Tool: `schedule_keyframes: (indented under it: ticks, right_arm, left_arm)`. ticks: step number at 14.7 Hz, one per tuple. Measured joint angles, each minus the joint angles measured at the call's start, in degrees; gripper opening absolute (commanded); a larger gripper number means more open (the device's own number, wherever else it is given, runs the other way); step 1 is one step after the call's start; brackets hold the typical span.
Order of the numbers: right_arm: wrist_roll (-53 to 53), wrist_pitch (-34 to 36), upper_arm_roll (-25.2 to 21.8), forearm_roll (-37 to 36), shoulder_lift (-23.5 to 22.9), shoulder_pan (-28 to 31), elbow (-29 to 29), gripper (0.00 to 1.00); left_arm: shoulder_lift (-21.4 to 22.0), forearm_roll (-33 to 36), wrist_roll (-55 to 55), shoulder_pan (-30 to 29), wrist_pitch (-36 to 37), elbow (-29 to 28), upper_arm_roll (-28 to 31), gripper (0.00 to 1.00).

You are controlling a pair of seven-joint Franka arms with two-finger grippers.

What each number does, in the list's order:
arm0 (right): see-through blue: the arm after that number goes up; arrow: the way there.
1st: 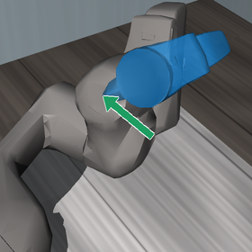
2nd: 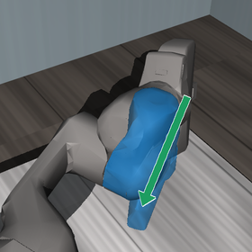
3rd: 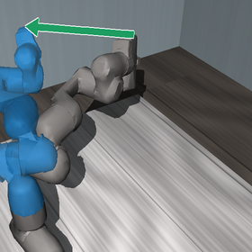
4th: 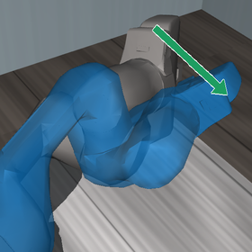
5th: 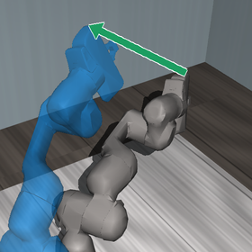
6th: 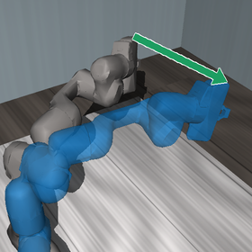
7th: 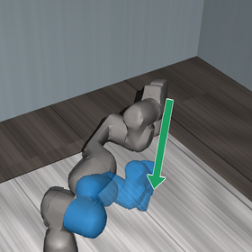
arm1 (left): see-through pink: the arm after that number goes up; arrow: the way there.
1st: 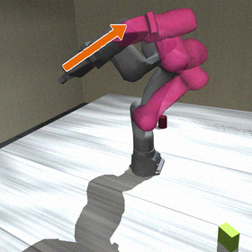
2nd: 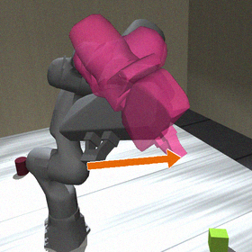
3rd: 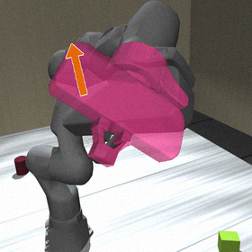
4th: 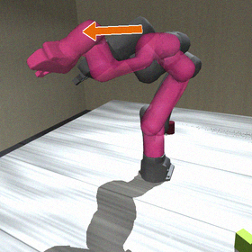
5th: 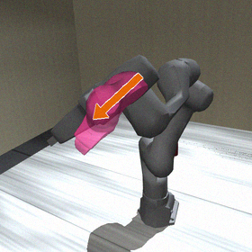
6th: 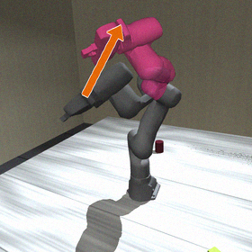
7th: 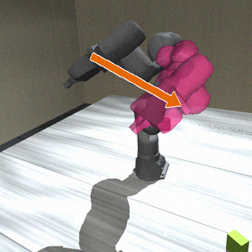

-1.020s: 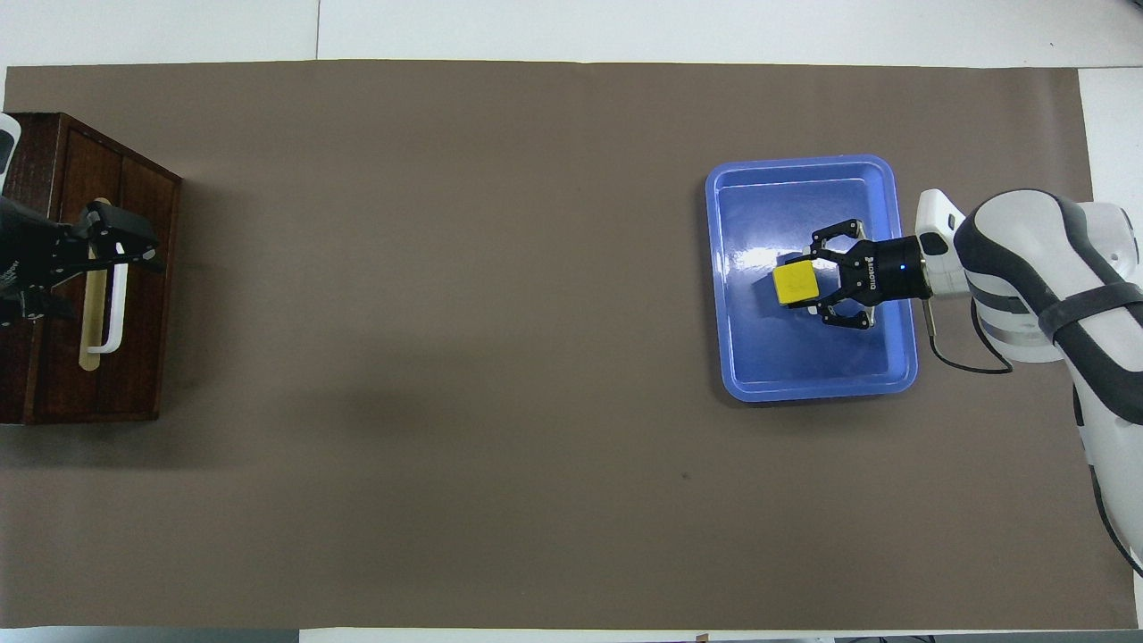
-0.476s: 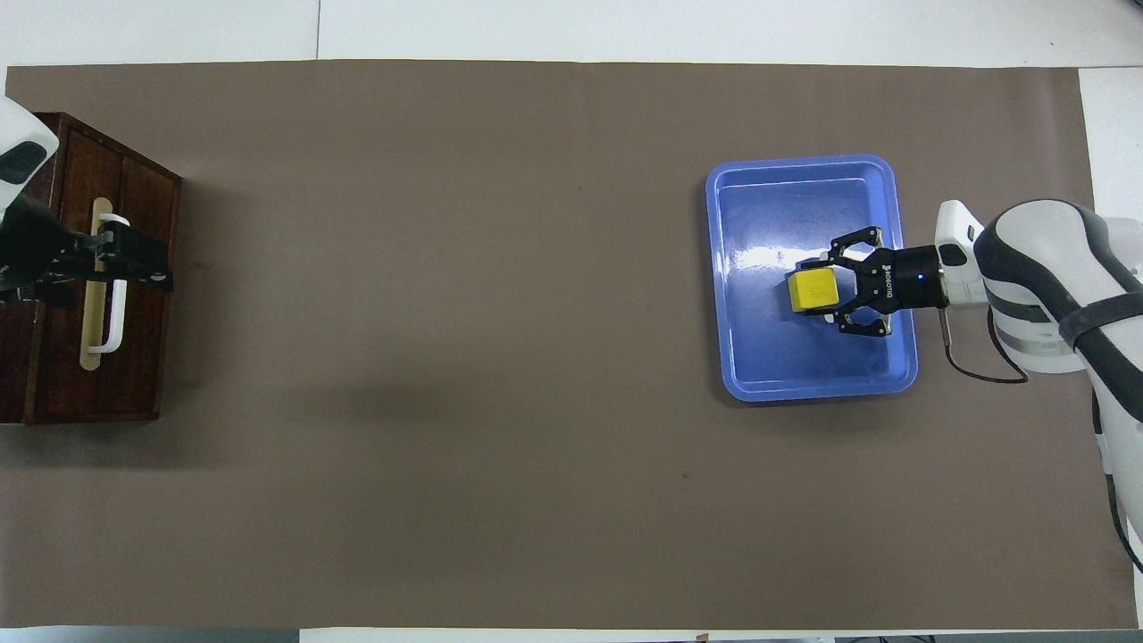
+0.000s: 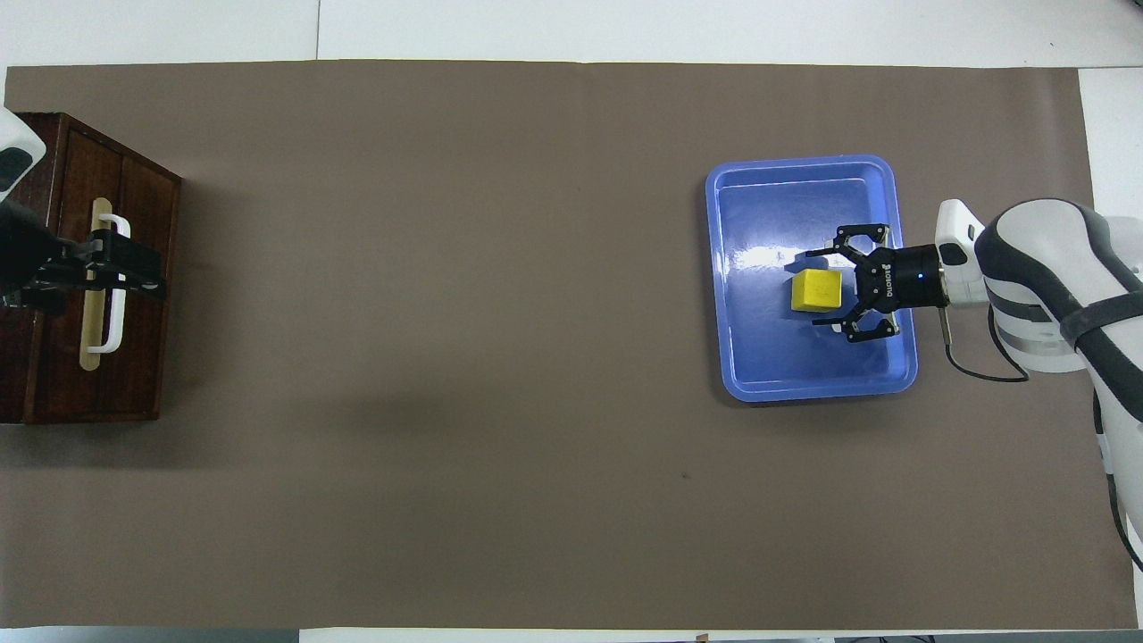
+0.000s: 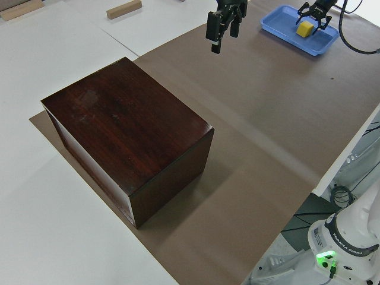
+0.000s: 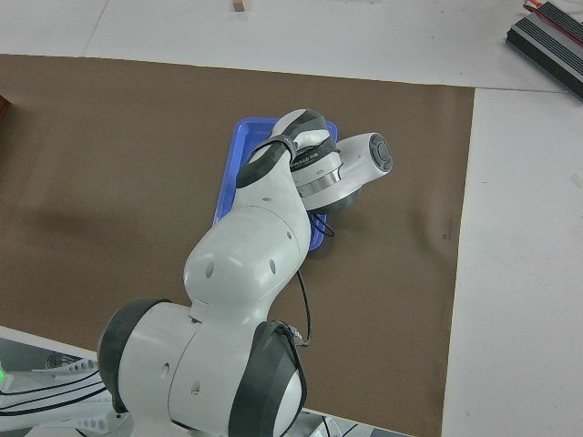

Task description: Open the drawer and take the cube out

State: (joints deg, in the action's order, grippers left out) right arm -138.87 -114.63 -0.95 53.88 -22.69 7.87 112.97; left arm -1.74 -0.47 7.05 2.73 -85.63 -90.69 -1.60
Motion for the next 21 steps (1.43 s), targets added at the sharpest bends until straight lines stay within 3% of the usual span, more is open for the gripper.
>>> schedule_keyframes:
  ticks: [4, 8, 12, 17, 21]
  right_arm:
    - [5.4, 3.7, 0.5, 0.0, 1.6, -0.1, -2.3, 1.0]
    - [18.3, 4.7, 0.9, -1.2, 7.7, -1.2, -3.4, 1.0]
    - [38.6, 8.0, 1.0, -11.3, 14.8, -3.2, -5.5, 1.0]
    - [61.5, 13.3, 1.1, -25.1, 17.0, -4.0, -13.6, 1.0]
    - [81.7, 16.1, 1.3, -34.2, 21.6, -6.9, -16.3, 1.0]
  left_arm:
    - [0.1, 0.0, -4.1, 0.0, -0.2, 0.0, 0.2, 1.0]
    - [0.1, 0.0, -5.3, 0.0, -0.3, 0.0, 0.2, 1.0]
    - [0.1, 0.0, -5.5, 0.0, -2.4, 0.0, 0.3, 1.0]
    - [0.1, 0.0, -5.5, 0.0, -2.7, 0.0, 0.4, 1.0]
    - [0.0, 0.0, -5.5, 0.0, -3.1, 0.0, 0.4, 1.0]
